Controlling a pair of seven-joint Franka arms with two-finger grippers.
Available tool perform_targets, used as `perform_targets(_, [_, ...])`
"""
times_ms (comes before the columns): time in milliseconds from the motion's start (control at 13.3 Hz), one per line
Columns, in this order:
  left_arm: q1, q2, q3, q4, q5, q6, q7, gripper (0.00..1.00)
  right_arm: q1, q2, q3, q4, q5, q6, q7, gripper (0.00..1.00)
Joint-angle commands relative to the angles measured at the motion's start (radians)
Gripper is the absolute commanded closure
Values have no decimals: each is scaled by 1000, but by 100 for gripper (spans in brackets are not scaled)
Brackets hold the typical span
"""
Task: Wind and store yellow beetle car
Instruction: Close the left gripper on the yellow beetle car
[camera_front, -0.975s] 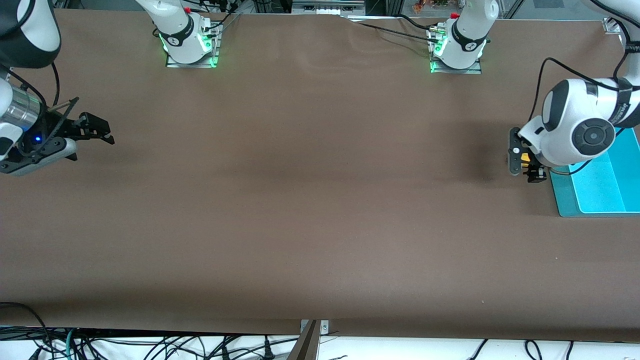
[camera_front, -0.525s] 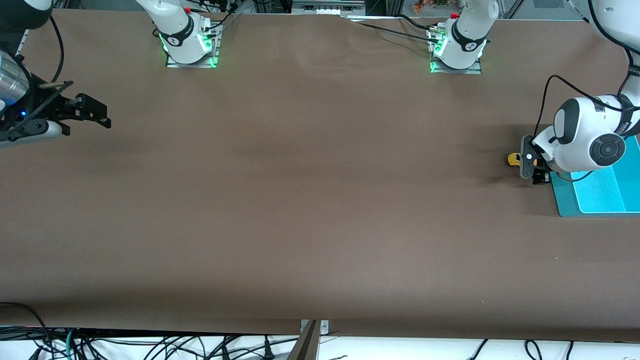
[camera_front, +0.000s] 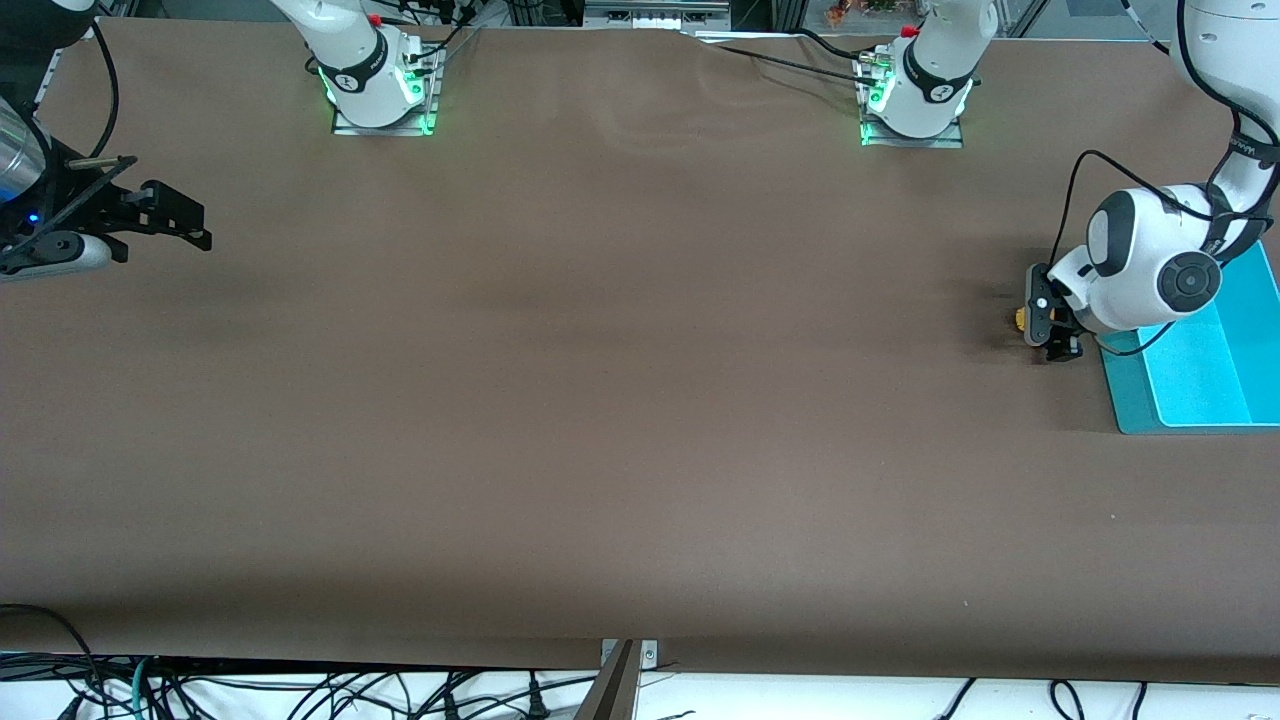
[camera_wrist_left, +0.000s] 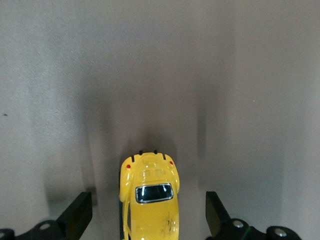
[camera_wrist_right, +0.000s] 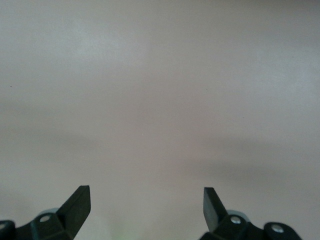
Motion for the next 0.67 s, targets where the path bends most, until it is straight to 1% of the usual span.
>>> perform_targets(0, [33,-25,-13,-22,24,24,41,0,8,3,-5,25,-18,-21,16,0])
perform_targets(75, [52,-25,-15,-22,24,44,70,13,8,3,0,28,-34,-21,15,0])
perform_targets(150, [58,-18,-15,-22,23,47,85,50,9,9,1,41,-59,-23,11,0])
perform_targets(225, [58,-14,-15,-22,21,49,84,78,8,12,1,44,-61,-24,10,0])
perform_targets(300, [51,-14,-24,-13,18,42,81,89,8,14,1,44,-61,-23,11,0])
perform_targets(375, [51,-21,-47,-7,9,29,78,92,8,14,1,50,-64,-23,10,0])
perform_targets(450, [51,-40,-85,9,-13,-29,66,92,9,13,1,50,-64,-32,5,0])
perform_targets(525, [51,-54,-125,57,-29,-121,32,92,8,14,0,51,-61,-47,-2,0])
perform_targets(600, [51,-63,-164,131,-31,-263,-2,92,6,20,-2,51,-54,-47,-1,0])
